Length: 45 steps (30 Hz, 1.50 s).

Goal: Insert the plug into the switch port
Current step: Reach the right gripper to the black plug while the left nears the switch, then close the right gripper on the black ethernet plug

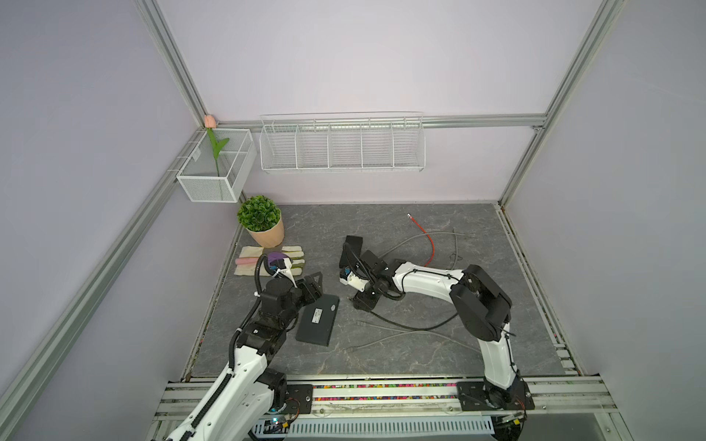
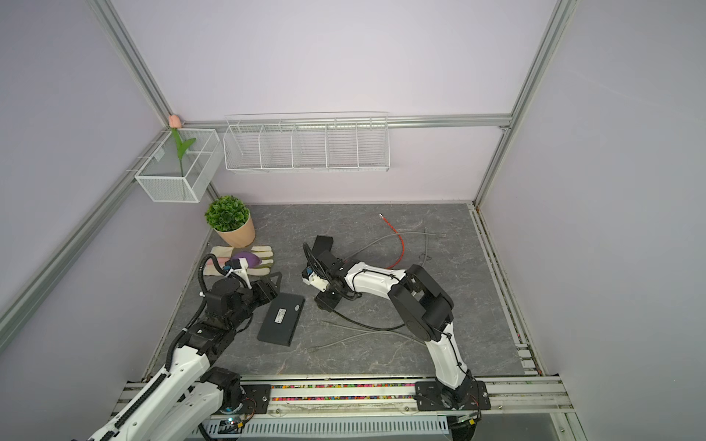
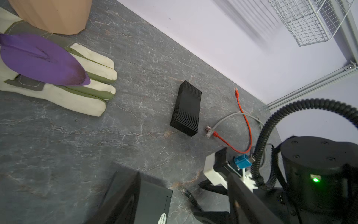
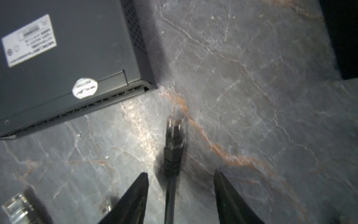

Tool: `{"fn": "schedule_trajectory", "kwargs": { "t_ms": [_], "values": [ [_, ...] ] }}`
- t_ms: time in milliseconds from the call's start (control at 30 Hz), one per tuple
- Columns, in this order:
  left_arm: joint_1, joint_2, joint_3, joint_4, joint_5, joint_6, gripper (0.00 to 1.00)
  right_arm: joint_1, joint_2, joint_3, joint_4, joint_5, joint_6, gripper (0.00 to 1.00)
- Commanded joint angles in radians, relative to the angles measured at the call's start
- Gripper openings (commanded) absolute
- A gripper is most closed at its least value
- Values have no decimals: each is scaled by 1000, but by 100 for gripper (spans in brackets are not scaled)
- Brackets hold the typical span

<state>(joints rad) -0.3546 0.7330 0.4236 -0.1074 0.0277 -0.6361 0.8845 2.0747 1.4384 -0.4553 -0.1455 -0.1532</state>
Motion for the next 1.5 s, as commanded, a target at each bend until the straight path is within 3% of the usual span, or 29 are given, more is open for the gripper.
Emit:
{"fn": "schedule_trajectory", "kwargs": {
  "t_ms": [0, 67, 300, 433, 667, 833, 1167, 1233, 1467],
  "values": [
    [-5, -4, -10, -11, 15, -7, 72, 28, 47, 42, -13, 83, 6, 56],
    [-6, -4, -6, -13, 15, -1, 72, 43, 64, 60, -22, 145, 8, 53],
    [-5, -21, -1, -12, 4, 5, 72, 71, 52, 26, 8, 267, 33, 26],
    [-6, -4, -10, 31, 0, -9, 72, 89, -25, -49, 98, 407, 17, 22],
    [-27, 128, 1, 170, 114, -57, 71, 103, -178, -172, 256, 584, -90, 17],
    [-116, 167, 72, 173, 115, -20, 71, 103, -284, -257, 353, 562, -140, 13],
    [-132, 286, 98, 385, 304, -63, 69, 100, -529, -371, 425, 448, -173, 12],
    [-141, 302, 108, 409, 313, -73, 68, 95, -582, -392, 427, 412, -170, 7],
    [-194, 337, 170, 425, 308, -60, 66, 90, -662, -405, 395, 370, -173, 7]
  ]
}}
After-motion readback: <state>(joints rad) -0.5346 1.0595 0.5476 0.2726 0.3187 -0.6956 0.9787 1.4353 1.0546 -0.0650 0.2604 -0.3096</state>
